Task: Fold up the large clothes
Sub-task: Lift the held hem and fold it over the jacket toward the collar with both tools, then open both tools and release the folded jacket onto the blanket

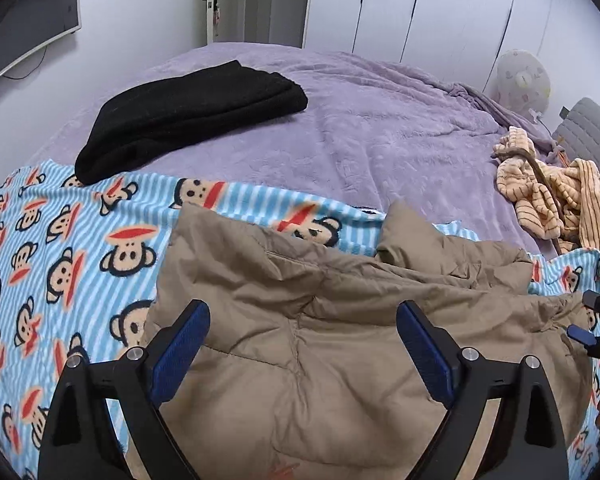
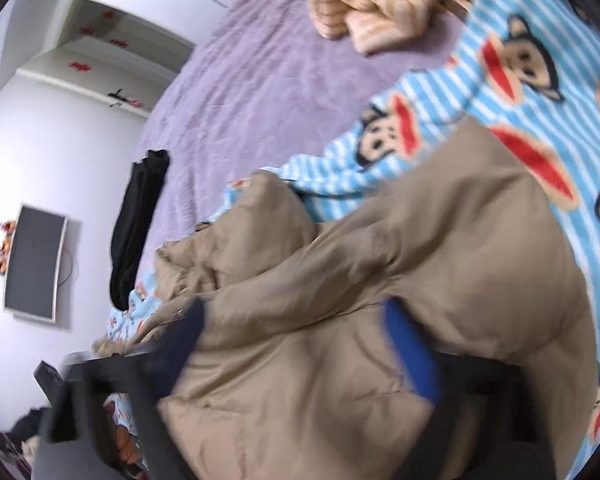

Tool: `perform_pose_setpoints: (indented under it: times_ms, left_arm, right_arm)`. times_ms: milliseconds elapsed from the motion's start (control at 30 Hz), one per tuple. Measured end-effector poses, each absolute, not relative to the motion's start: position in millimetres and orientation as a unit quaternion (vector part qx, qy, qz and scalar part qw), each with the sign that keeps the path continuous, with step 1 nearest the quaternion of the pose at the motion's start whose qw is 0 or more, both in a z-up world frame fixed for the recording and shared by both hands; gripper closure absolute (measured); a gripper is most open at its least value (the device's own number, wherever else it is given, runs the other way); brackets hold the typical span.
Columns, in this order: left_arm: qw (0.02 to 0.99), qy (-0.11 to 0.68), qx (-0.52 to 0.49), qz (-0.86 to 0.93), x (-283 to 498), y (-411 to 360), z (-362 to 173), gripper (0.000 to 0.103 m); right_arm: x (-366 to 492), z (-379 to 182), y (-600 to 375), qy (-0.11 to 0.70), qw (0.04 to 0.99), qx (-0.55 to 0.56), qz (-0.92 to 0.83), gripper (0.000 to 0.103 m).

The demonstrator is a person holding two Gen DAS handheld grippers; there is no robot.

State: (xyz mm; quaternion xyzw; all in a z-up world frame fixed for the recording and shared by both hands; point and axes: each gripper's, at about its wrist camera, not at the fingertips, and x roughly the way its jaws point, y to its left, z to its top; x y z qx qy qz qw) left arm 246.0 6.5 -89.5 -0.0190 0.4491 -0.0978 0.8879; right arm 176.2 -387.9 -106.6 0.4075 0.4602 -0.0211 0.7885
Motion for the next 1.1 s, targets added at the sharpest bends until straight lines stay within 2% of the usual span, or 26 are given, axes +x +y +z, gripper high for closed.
perform_pose_setpoints:
  times_ms: [67, 167, 200, 233, 300, 467, 500, 667, 767, 933, 1100]
  left_arm:
    - [0.884, 0.454, -0.016, -0.111, 244, 7, -85, 0.009]
    - [0.867, 0.474, -0.003, -0.151, 244, -2, -90, 0.039]
    - [0.864, 0.480, 0.005, -0.151, 245, -5, -94, 0.039]
    - [0.865, 0.480, 0.017, -0.141, 248, -7, -100, 0.039]
    - [0.866, 0.485, 0.031, -0.114, 258, -8, -116, 0.039]
    - [0.851, 0.521, -0.007, -0.072, 296, 7, -169, 0.039]
    - [0.852, 0.519, -0.003, -0.070, 300, 5, -176, 0.039]
    - [0.859, 0.507, 0.015, -0.072, 313, -11, -192, 0.039]
    - [0.858, 0.509, 0.005, -0.074, 321, -13, -196, 0.039]
    - [0.860, 0.506, 0.018, -0.064, 319, 0, -185, 0.039]
    - [0.866, 0.499, 0.040, -0.021, 313, 39, -178, 0.039]
  right_arm:
    - [172, -93, -378, 0.458, 0.802, 0.383, -0.009, 0.002]
    - [167, -86, -359, 0.483, 0.807, 0.340, -0.002, 0.002]
    - [166, -87, -351, 0.498, 0.808, 0.314, -0.005, 0.005]
    - [164, -88, -345, 0.509, 0.810, 0.291, -0.008, 0.014]
    - [162, -93, -338, 0.531, 0.814, 0.235, -0.025, 0.097]
    - [162, -122, -370, 0.548, 0.807, 0.207, -0.076, 0.098]
    - [165, -129, -378, 0.547, 0.807, 0.208, -0.082, 0.102]
    - [185, -165, -406, 0.534, 0.803, 0.246, -0.092, 0.103]
    - [197, -179, -403, 0.529, 0.812, 0.226, -0.100, 0.103]
    - [200, -178, -403, 0.529, 0.811, 0.227, -0.106, 0.103]
    - [178, -149, -420, 0.510, 0.817, 0.230, -0.143, 0.103]
